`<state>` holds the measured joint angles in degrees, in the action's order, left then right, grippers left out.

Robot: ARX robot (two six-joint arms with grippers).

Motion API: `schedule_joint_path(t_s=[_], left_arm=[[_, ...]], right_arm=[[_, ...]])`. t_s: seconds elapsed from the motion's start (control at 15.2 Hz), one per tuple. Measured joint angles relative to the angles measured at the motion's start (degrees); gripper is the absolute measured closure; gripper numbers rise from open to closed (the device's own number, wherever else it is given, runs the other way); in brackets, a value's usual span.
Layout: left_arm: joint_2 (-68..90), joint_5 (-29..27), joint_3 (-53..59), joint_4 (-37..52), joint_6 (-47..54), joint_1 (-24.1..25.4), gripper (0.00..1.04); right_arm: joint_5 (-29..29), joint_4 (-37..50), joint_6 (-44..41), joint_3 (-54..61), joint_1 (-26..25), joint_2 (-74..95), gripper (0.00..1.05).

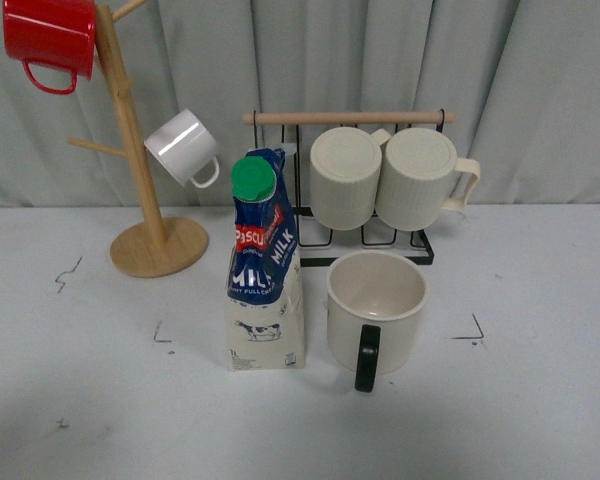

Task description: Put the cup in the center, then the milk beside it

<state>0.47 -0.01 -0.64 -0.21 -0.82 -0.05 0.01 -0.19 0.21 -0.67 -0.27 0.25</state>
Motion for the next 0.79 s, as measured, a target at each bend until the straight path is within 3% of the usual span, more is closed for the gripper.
schedule_joint_path(t_s=[0.2, 0.79], left_arm=[[0.0, 0.0, 0.0, 0.0, 0.0, 0.0, 0.06], [0.0, 0.0, 0.0, 0.0, 0.04, 0.0, 0.07]], right_arm=[[-0.02, 0.0, 0.02, 0.0, 0.0, 0.0, 0.06], [-0.02, 0.0, 0.0, 0.0, 0.0, 0.0, 0.06]])
